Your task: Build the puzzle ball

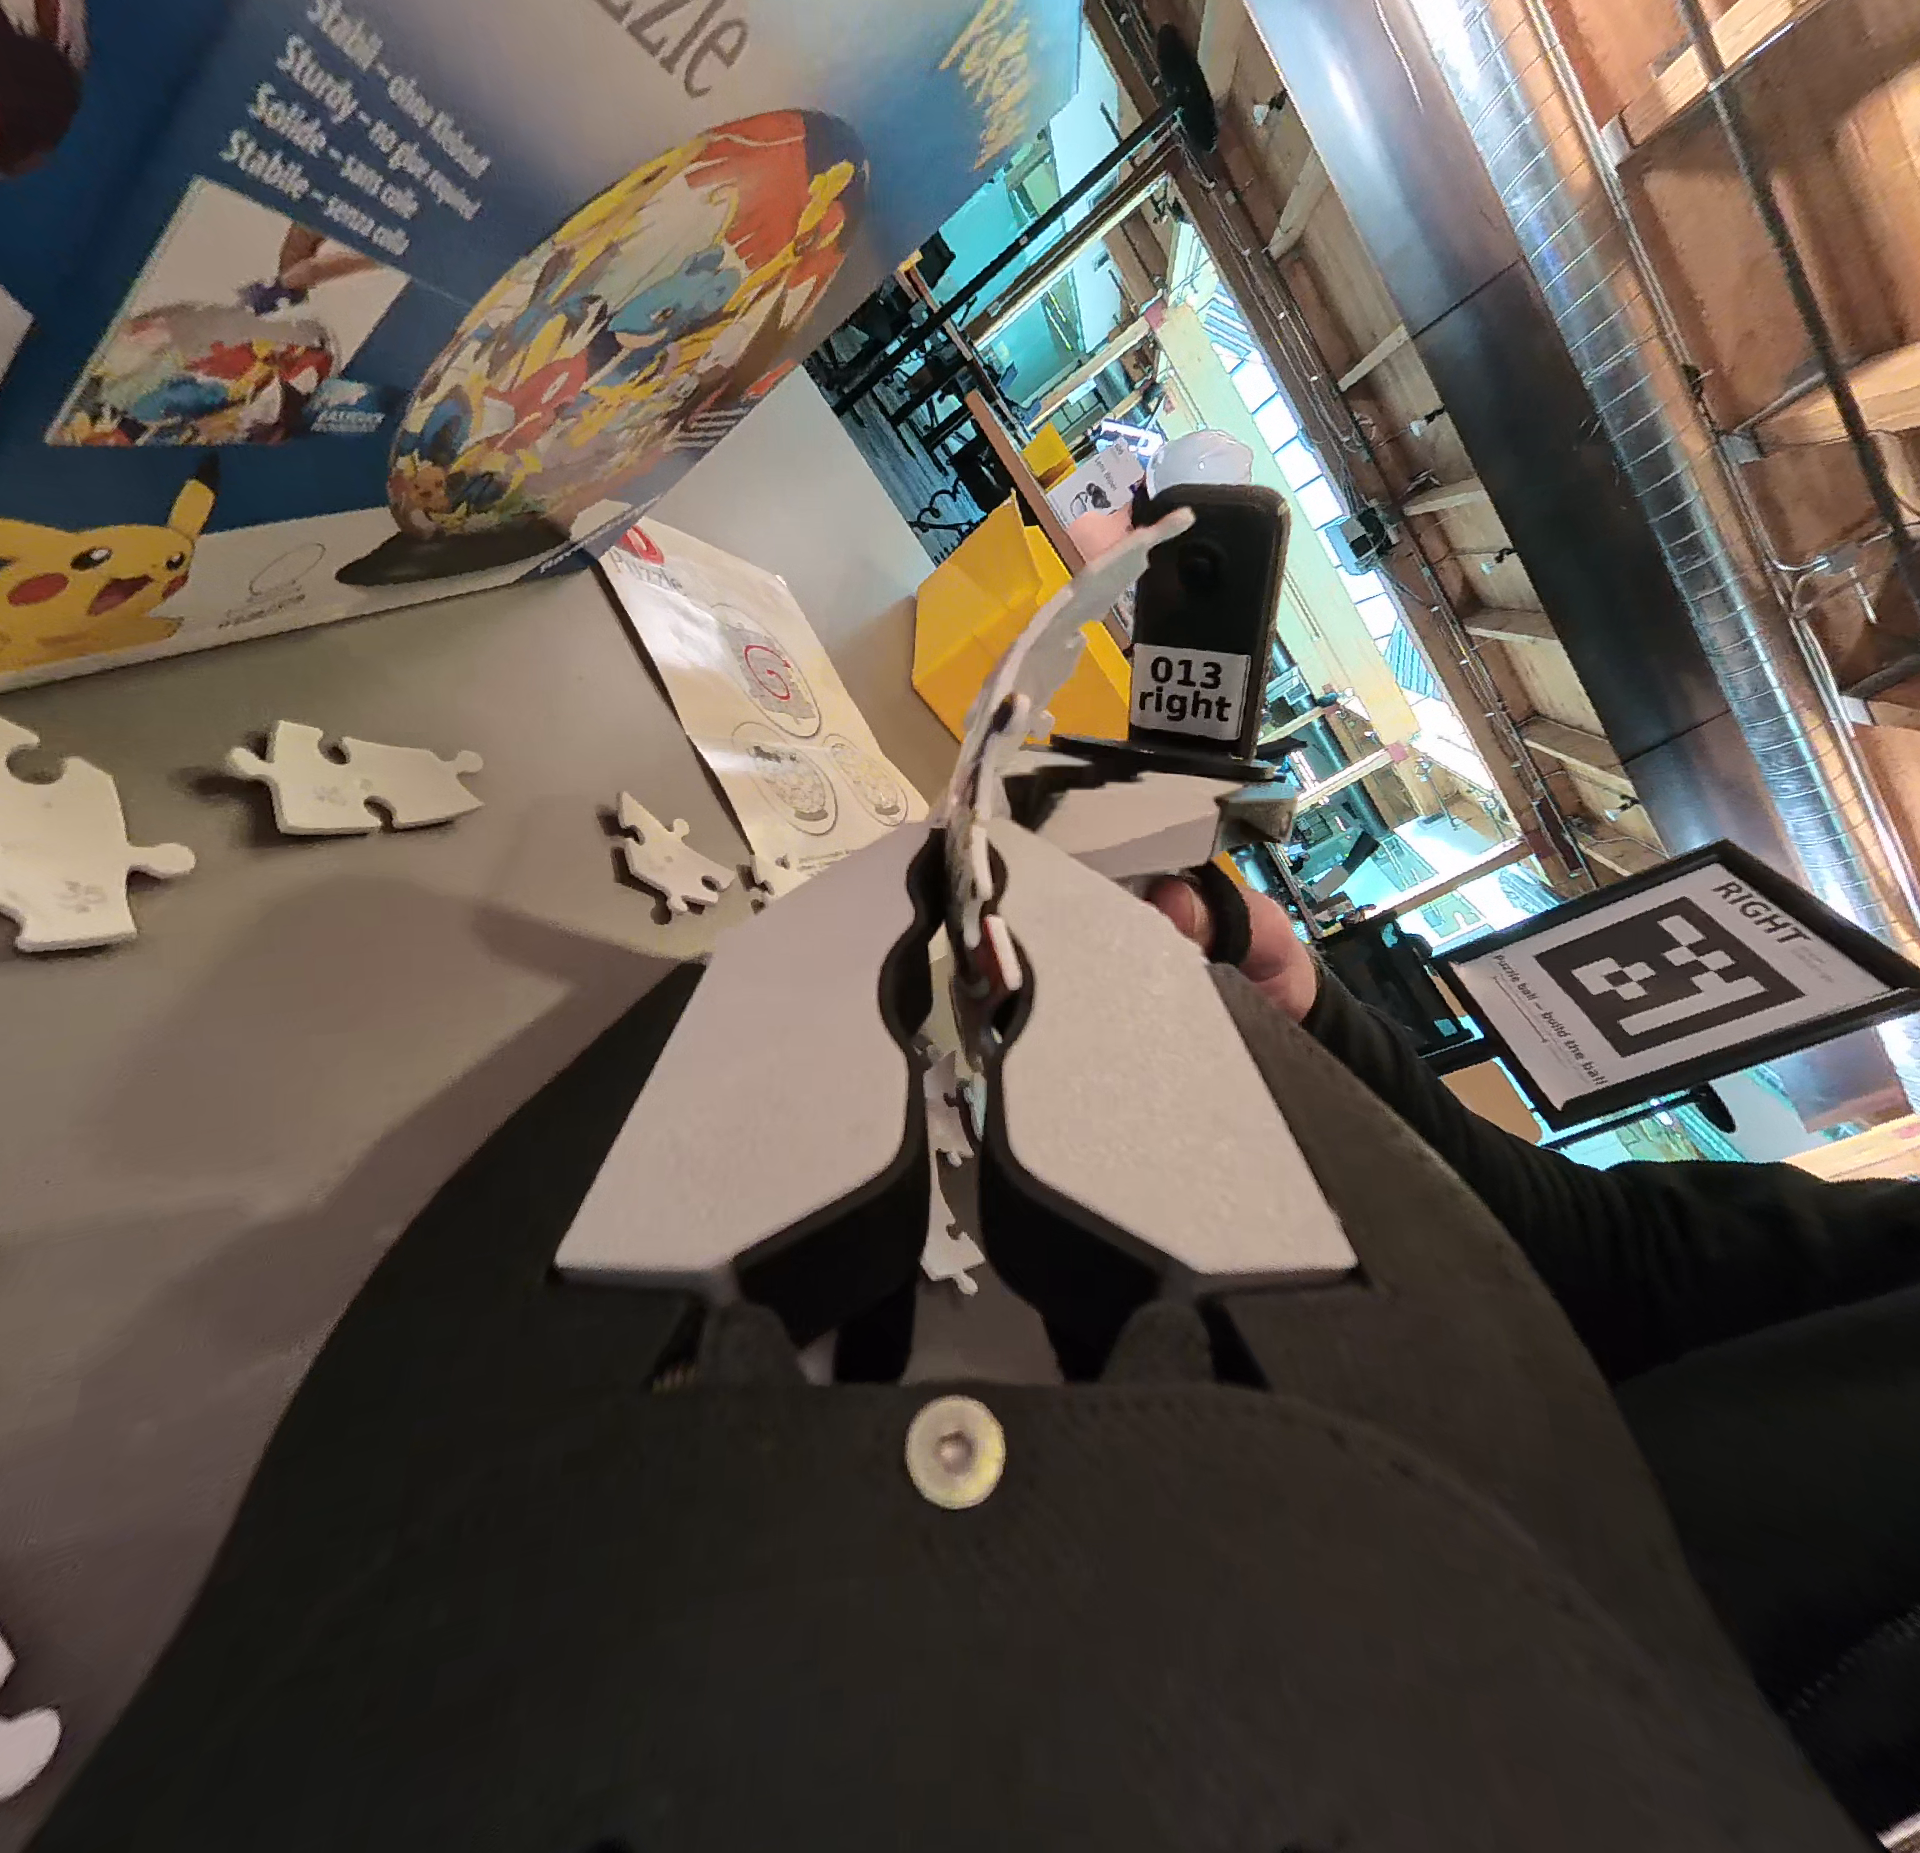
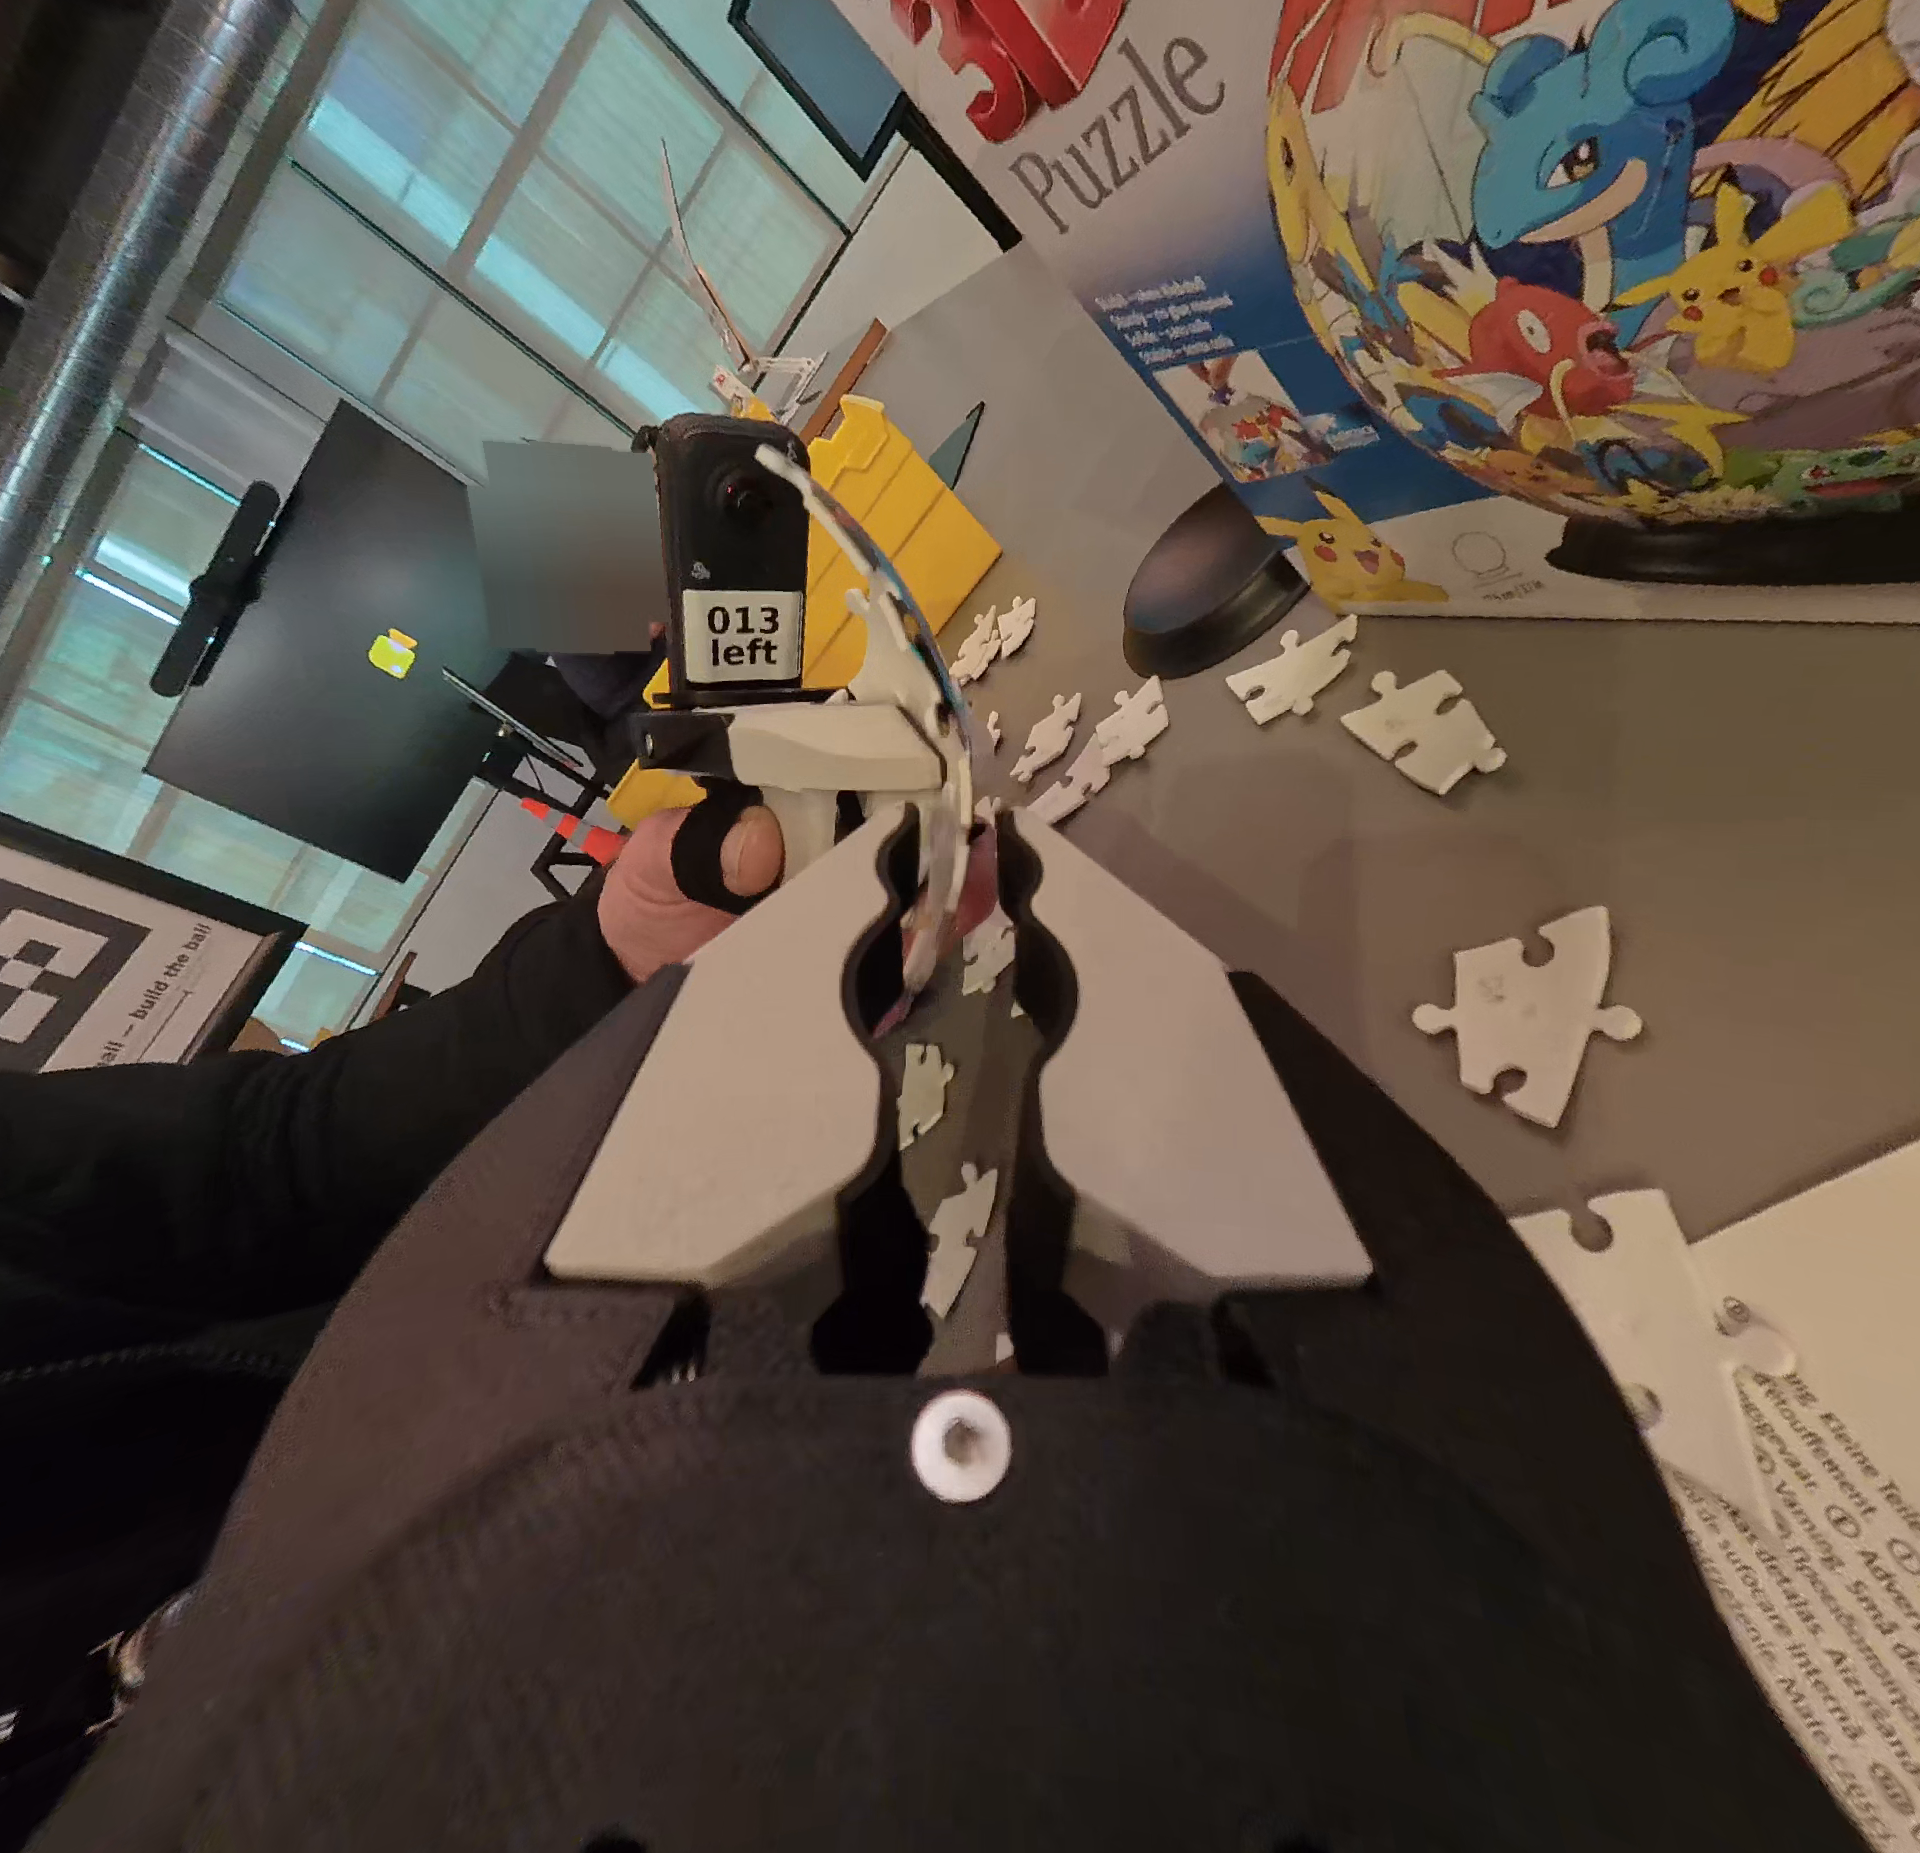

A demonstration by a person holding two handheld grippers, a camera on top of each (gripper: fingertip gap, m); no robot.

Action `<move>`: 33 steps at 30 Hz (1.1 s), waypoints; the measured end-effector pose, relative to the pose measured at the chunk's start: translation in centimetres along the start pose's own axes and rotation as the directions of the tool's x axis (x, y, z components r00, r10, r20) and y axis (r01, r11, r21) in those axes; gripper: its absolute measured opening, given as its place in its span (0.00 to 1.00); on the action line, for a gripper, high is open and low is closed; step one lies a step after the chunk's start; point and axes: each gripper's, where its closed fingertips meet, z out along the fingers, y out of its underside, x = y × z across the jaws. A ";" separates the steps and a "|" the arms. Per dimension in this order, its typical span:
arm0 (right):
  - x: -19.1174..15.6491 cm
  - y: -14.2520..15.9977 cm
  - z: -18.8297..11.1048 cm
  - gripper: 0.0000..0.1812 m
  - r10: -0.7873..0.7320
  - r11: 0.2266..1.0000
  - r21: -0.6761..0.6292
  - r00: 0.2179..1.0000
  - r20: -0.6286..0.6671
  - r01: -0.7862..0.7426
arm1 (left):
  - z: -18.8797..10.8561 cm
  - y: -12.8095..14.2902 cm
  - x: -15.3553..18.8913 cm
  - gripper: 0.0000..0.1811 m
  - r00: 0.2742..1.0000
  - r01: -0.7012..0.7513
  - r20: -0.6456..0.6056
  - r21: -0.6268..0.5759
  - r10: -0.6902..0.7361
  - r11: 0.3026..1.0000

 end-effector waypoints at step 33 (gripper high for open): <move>9.6 3.8 -3.3 0.00 -0.478 0.813 -0.539 0.782 -0.399 0.222 | -1.1 3.7 -6.6 0.05 0.887 -0.091 0.393 -0.365 0.242 0.926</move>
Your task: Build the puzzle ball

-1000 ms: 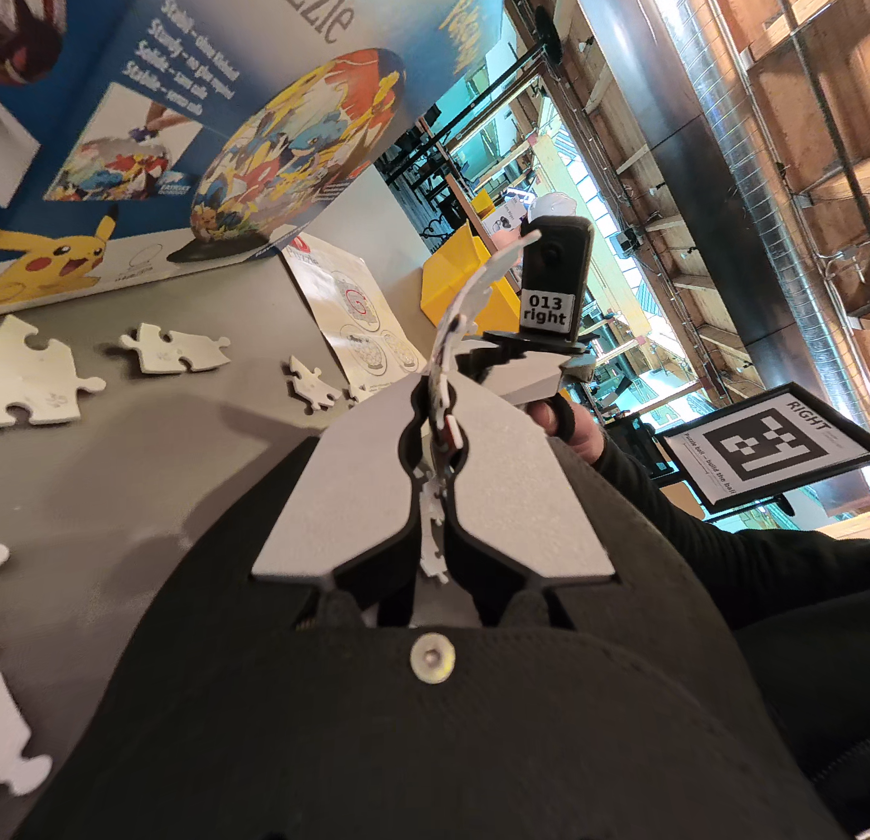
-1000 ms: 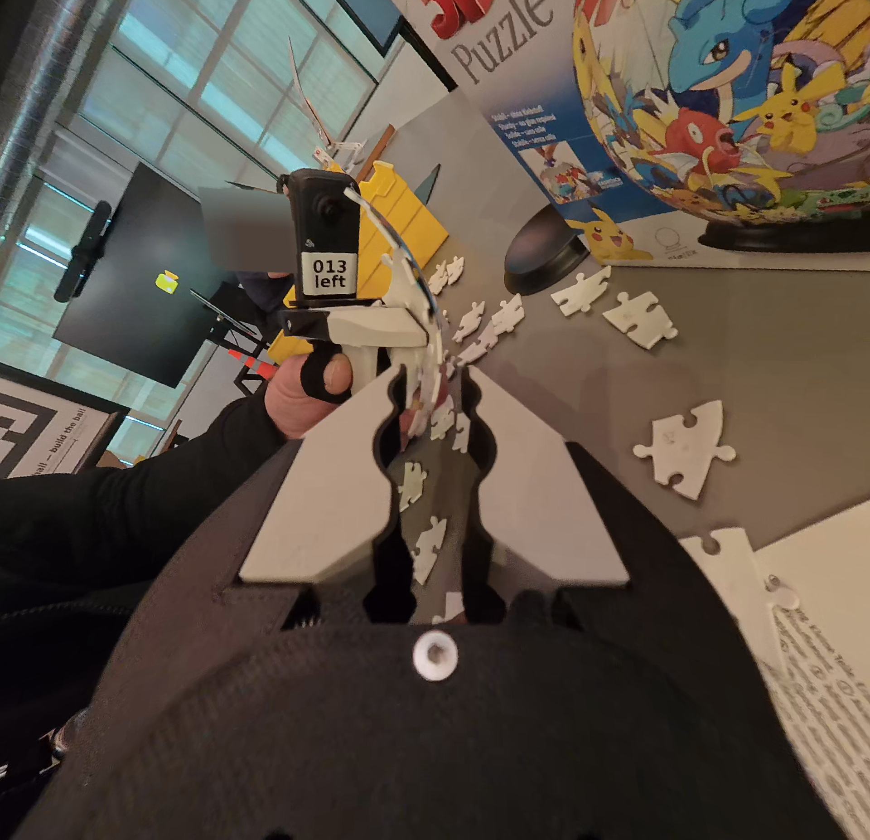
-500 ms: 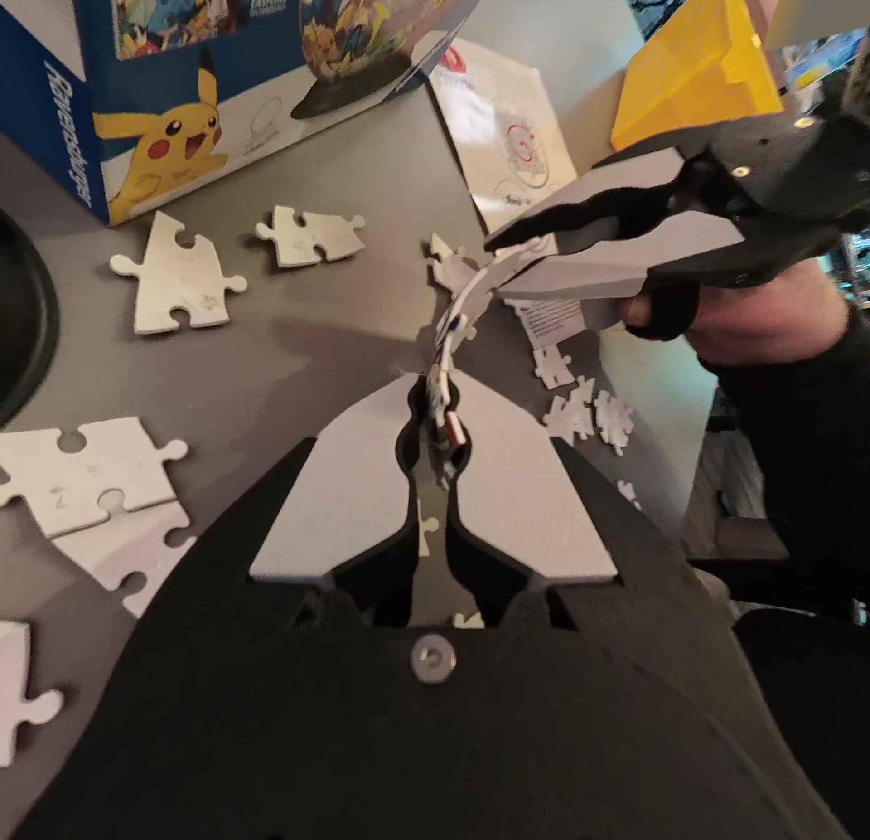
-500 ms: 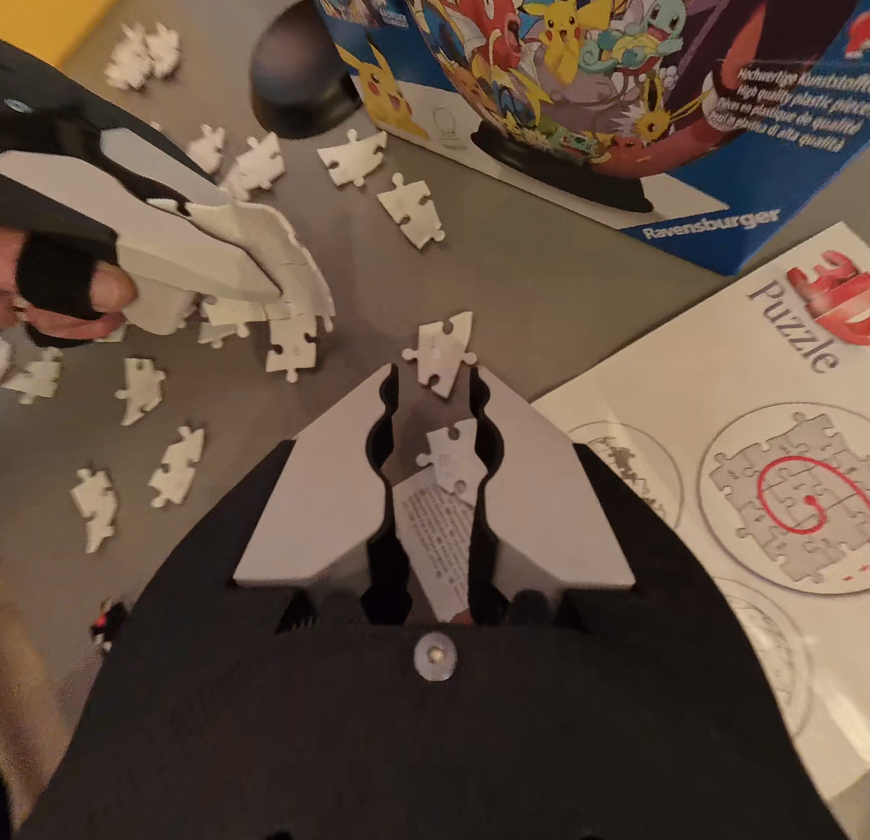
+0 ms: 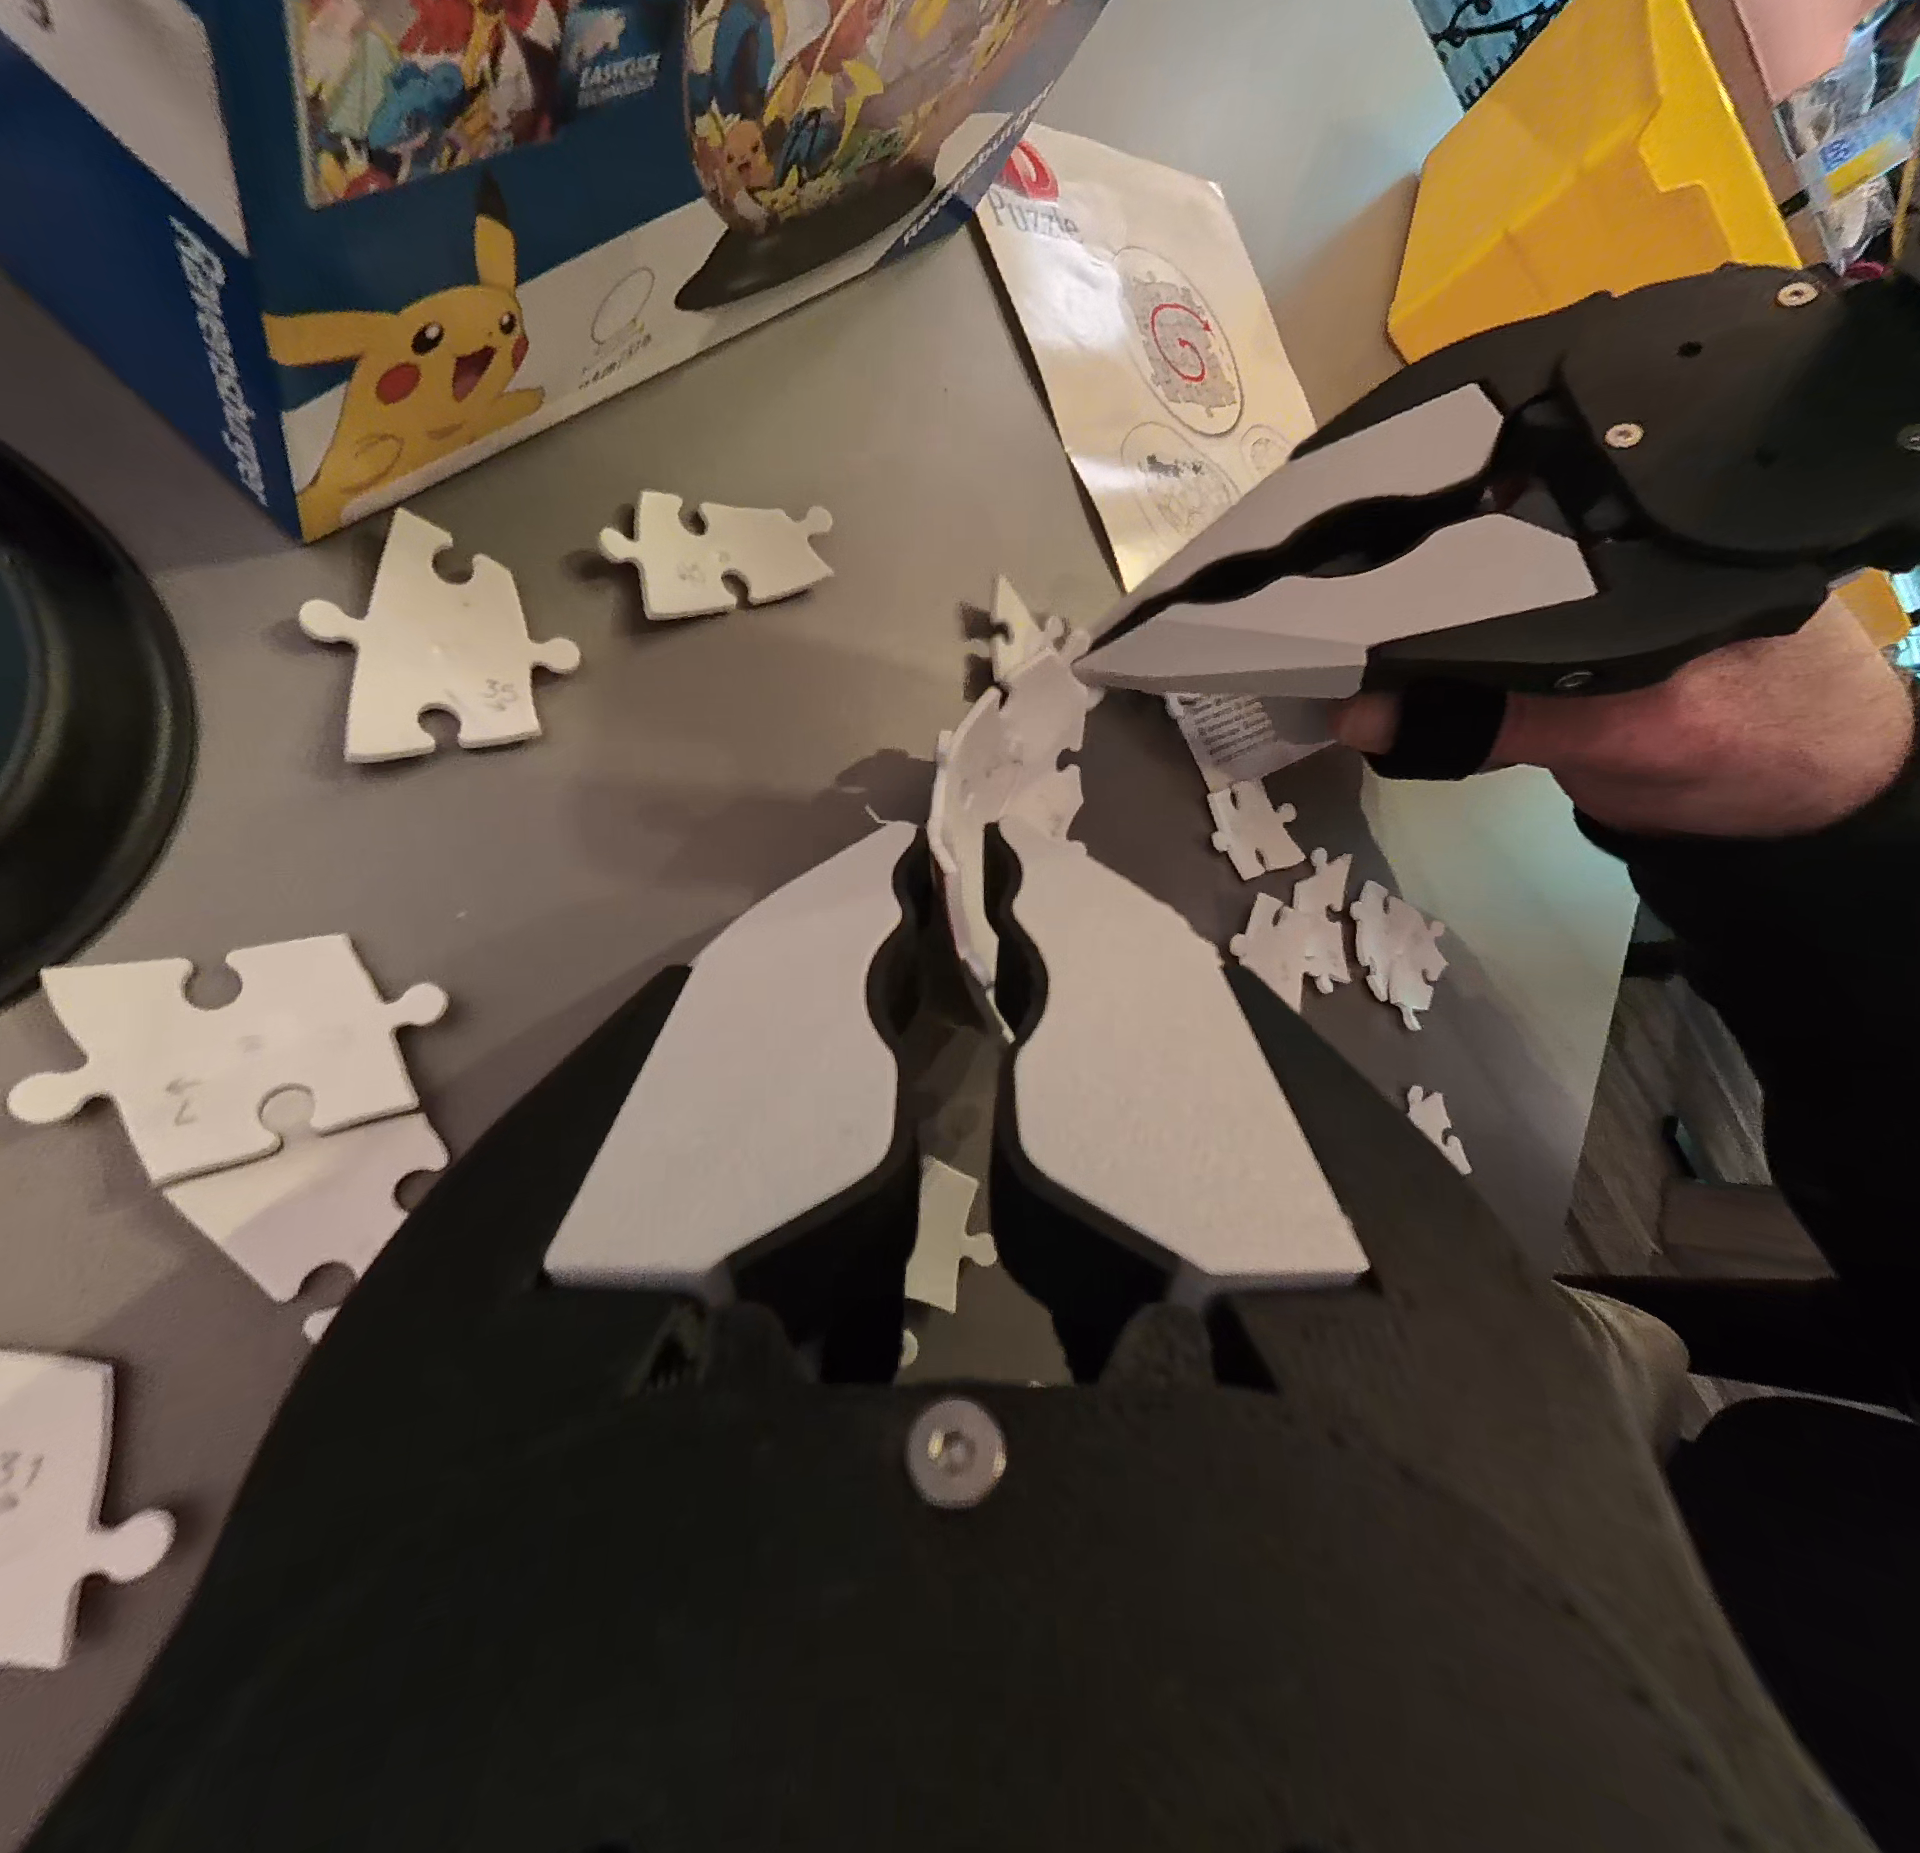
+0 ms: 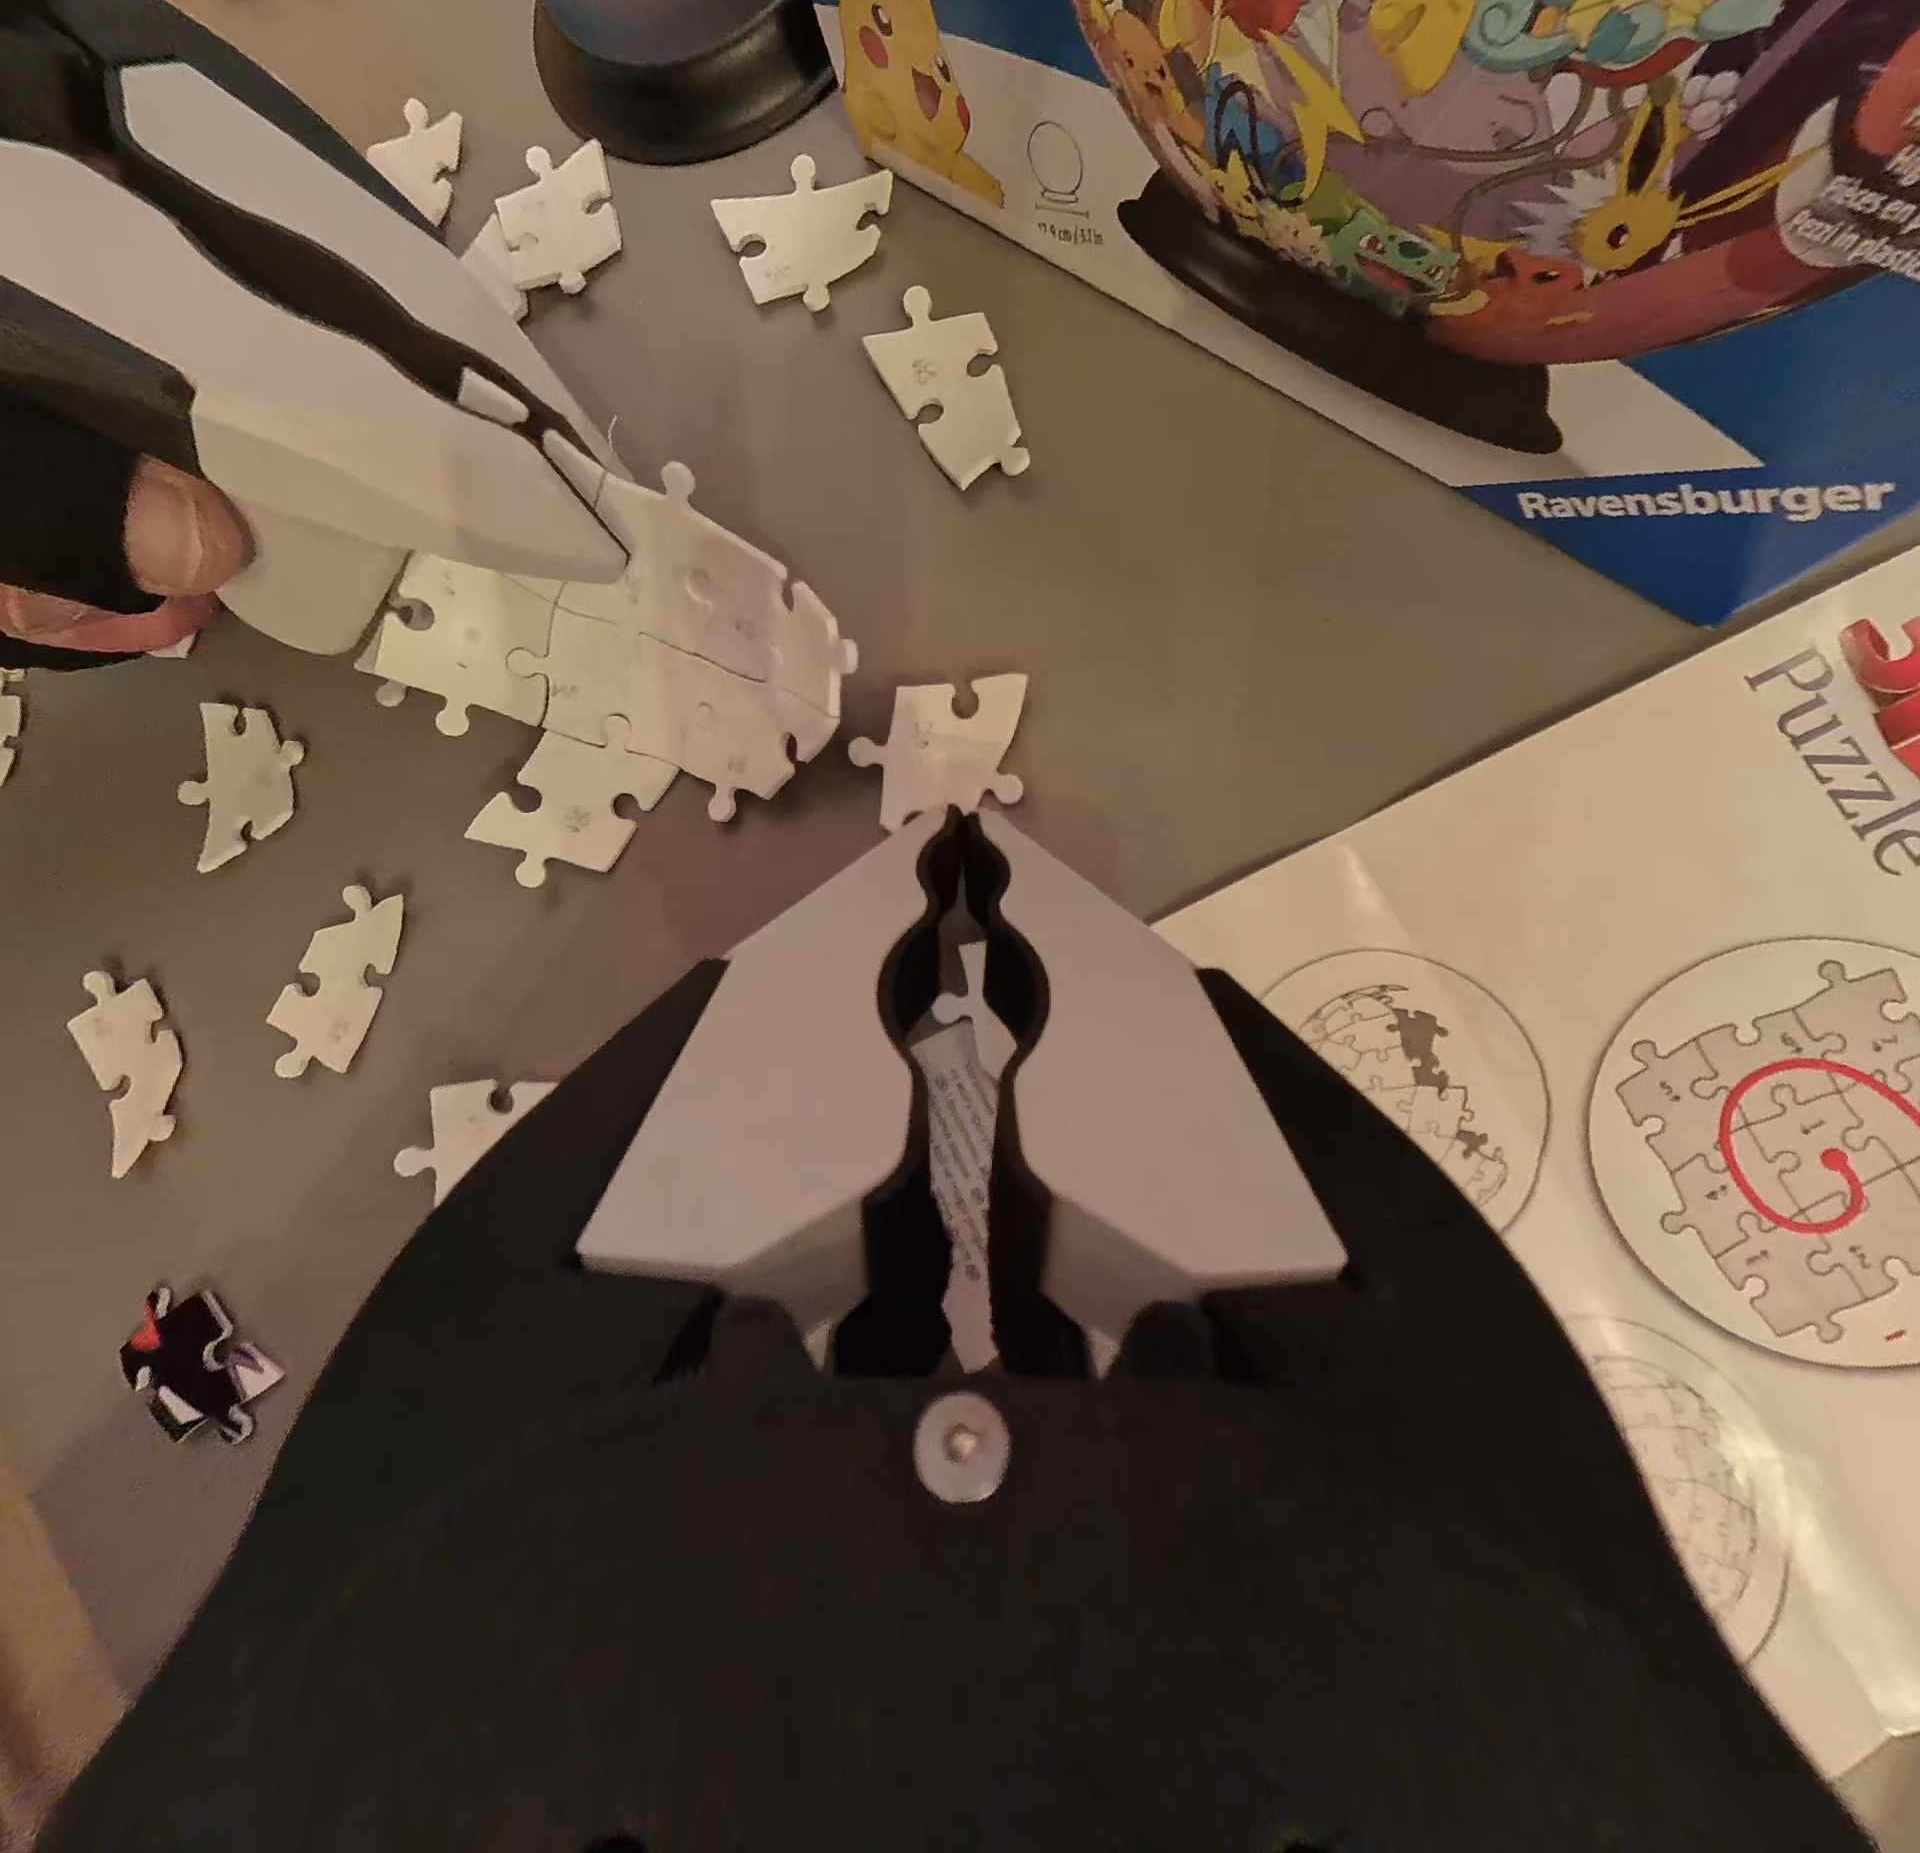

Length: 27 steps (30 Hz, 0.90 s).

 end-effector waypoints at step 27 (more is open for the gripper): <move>0.2 -0.2 0.4 0.05 -0.120 0.991 -0.069 0.991 -0.053 0.116 | -1.3 0.0 -0.9 0.01 0.998 -0.055 0.008 0.031 0.054 0.998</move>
